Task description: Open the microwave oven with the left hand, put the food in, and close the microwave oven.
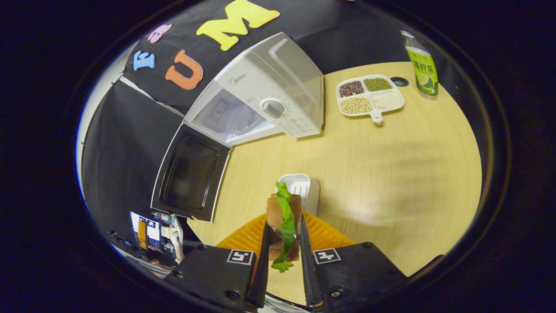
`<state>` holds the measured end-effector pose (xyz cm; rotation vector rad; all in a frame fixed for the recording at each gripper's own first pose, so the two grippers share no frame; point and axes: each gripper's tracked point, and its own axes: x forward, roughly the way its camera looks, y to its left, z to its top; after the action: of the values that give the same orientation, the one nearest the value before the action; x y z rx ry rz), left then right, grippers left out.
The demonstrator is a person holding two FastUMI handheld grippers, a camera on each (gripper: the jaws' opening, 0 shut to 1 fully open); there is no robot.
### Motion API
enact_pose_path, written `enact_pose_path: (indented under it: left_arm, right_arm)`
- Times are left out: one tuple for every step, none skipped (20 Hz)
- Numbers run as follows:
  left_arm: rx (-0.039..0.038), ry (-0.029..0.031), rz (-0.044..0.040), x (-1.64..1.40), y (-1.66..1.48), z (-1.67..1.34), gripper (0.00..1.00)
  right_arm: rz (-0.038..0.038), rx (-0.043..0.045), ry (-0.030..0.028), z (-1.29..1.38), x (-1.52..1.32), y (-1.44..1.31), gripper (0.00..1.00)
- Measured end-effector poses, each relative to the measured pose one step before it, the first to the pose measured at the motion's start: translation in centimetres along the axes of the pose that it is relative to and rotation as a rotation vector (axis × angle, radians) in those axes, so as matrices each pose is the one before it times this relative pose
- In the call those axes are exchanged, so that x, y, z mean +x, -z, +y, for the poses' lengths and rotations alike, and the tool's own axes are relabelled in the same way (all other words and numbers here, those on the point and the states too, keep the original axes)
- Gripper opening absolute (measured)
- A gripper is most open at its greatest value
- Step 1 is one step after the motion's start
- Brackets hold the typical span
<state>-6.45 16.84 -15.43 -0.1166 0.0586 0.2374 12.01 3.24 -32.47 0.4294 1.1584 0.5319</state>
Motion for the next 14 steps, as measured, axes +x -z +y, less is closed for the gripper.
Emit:
enact_pose_path:
  left_arm:
    - [-0.00056,0.0039,-0.00347,-0.394,0.013,0.003,0.95]
    - [0.00155,0.00819,-0.00215,-0.503,0.07,-0.057,0.95]
    - [0.00131,0.00645,-0.003,-0.333,0.007,-0.117,0.95]
    - [0.00189,0.0022,-0.00201,-0.217,0.071,-0.034,0.95]
    - [0.00315,0.00195,-0.00352,-0.164,-0.074,-0.008,0.95]
    - [0.00378,0.00314,-0.00092,-0.137,0.05,-0.118,0.95]
    - [0.00427,0.0029,-0.00194,-0.1,0.0,-0.184,0.95]
    - [0.00735,0.00163,-0.00435,-0.463,-0.158,-0.161,0.95]
    - [0.01344,-0.00192,-0.00228,-0.336,0.037,-0.073,0.95]
    - [0.01383,-0.0045,0.00445,-0.045,0.275,0.018,0.95]
    - [0.01071,0.00031,0.00383,-0.109,0.136,-0.235,0.95]
    - [0.00896,0.00345,-0.0032,-0.031,-0.041,-0.302,0.95]
    - [0.00414,0.00601,-0.00122,-0.202,-0.05,-0.26,0.95]
    - [-0.00153,0.0067,0.0063,-0.186,0.106,-0.214,0.95]
  right_arm:
    - [-0.03601,-0.03223,-0.00085,1.09,-0.763,0.145,0.37]
    - [-0.03473,-0.03682,-0.00498,1.13,-0.665,-0.18,0.37]
    - [-0.03067,-0.03654,0.00516,1.012,-0.691,-0.106,0.37]
    - [-0.02582,-0.04497,0.00845,1.129,-0.549,-0.234,0.37]
    - [-0.02088,-0.04759,0.01022,0.977,-0.338,-0.119,0.37]
    - [-0.02311,-0.04345,0.01485,0.908,-0.18,-0.362,0.37]
    - [-0.02078,-0.03766,0.01644,0.812,-0.133,-0.284,0.37]
    - [-0.02752,-0.03526,0.02145,0.774,0.061,-0.445,0.37]
    - [-0.03412,-0.02907,0.02676,0.85,0.345,-0.386,0.29]
    - [-0.03281,-0.02633,0.02086,0.773,0.435,-0.433,0.29]
    - [-0.03637,-0.03113,0.01905,0.911,0.578,-0.354,0.29]
    - [-0.04114,-0.03185,0.01321,0.923,0.623,-0.611,0.29]
    - [-0.04475,-0.02787,0.01353,1.127,0.674,-0.502,0.29]
    - [-0.04627,-0.03527,0.01556,1.042,0.748,-0.673,0.29]
